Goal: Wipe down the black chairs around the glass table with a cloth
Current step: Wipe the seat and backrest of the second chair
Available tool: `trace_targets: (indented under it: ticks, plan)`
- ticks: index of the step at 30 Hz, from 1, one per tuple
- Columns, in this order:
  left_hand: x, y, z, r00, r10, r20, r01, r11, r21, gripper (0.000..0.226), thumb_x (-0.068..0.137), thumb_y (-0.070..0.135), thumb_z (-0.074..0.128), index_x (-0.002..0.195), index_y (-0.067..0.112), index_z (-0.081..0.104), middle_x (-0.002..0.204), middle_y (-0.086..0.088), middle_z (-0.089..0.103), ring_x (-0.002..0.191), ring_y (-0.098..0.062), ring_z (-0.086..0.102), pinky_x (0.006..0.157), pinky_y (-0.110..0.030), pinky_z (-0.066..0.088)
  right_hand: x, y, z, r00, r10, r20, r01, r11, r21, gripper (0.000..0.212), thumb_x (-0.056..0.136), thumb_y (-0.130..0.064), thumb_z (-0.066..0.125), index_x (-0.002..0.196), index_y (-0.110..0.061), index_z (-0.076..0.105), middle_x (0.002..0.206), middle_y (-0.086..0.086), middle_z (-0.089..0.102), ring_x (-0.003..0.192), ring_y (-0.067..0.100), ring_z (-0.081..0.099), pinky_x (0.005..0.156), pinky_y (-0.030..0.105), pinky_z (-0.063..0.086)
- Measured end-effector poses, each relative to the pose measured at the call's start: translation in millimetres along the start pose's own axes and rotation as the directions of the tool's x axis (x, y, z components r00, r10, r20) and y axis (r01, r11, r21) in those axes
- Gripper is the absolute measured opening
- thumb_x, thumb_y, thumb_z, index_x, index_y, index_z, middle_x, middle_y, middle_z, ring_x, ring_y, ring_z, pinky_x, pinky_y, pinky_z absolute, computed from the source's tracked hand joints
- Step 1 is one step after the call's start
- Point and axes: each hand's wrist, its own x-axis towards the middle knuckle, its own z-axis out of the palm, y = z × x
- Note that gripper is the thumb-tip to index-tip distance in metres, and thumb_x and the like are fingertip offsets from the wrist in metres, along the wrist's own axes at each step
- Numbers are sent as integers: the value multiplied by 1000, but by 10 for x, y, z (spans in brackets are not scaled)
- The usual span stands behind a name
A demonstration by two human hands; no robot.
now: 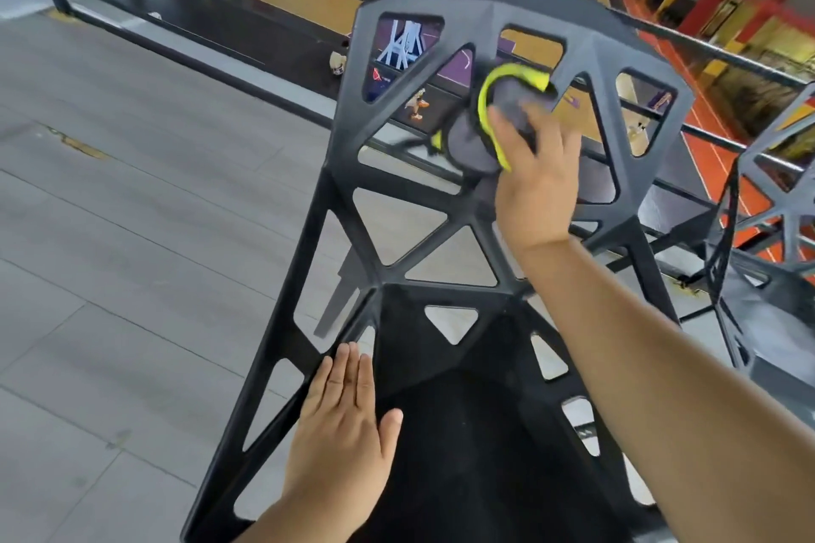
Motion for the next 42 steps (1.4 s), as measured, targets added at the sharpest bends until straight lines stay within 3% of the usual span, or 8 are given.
trace_targets:
  ticks: [8, 16, 27, 28, 31, 34, 37, 42]
  plan:
    - [4, 5, 14, 1000, 5, -2, -5, 1000, 6, 75, 99, 45, 7, 123, -10, 53, 130, -26, 51, 127, -33, 46, 112, -41, 15, -445, -345, 255, 907, 243, 344, -274, 961, 43, 61, 74, 19, 50, 126, -12, 60, 133, 16, 49, 103, 41, 45, 77, 41, 51]
    - [1, 11, -22, 1000, 6, 20, -6, 1000, 21, 76, 98, 42, 4, 121, -10, 55, 130, -26, 52, 125, -33, 49, 111, -42, 16, -839, -854, 259, 605, 630, 488, -747, 661, 74, 53, 85, 8, 47, 133, -15, 47, 134, 9, 40, 114, 30, 46, 89, 30, 41]
    - [26, 43, -47, 998, -5, 68, 1, 998, 61, 76, 99, 40, 4, 118, -10, 58, 127, -25, 55, 122, -33, 53, 111, -40, 13, -952, -981, 51, 486, 188, 854, -386, 922, 16, 43, 83, -1, 52, 124, -14, 51, 128, 4, 45, 116, 27, 43, 75, 34, 44]
    - [25, 45, -43, 997, -7, 75, 2, 998, 64, 76, 99, 40, 4, 118, -10, 58, 127, -25, 55, 122, -33, 53, 112, -40, 12, -874, -943, 6, 510, 171, 843, -378, 925, 41, 40, 82, 0, 51, 119, -14, 55, 123, 4, 50, 113, 26, 46, 72, 31, 43]
    - [29, 46, -16, 998, -18, 52, 14, 997, 77, 76, 99, 40, 4, 118, -10, 57, 127, -25, 55, 122, -33, 52, 112, -40, 12, -666, -1016, -91, 861, 165, 481, -317, 914, 254, 50, 66, 6, 50, 108, -15, 68, 110, 2, 62, 97, 27, 55, 60, 27, 47]
    - [27, 56, -23, 999, -15, 35, 12, 995, 95, 76, 99, 40, 4, 118, -10, 58, 127, -25, 55, 123, -33, 51, 111, -40, 14, -556, -1264, -24, 949, 9, 316, -145, 900, 411, 57, 65, 3, 35, 105, -16, 72, 105, 3, 67, 86, 30, 58, 55, 27, 46]
    - [27, 62, -21, 999, -15, 36, 11, 995, 99, 76, 99, 40, 5, 117, -9, 59, 126, -24, 57, 123, -31, 52, 110, -40, 15, -758, -1258, 108, 869, 20, 495, -218, 913, 346, 54, 61, 10, 50, 103, -16, 72, 109, 5, 64, 90, 33, 57, 51, 31, 51]
    - [30, 64, -20, 1000, -10, 22, 8, 993, 121, 74, 99, 39, 6, 116, -9, 60, 125, -23, 58, 122, -30, 52, 110, -40, 15, -1136, -981, 54, 559, 14, 829, -166, 982, 95, 58, 81, -1, 52, 135, -20, 46, 136, 2, 38, 117, 29, 35, 77, 36, 46]
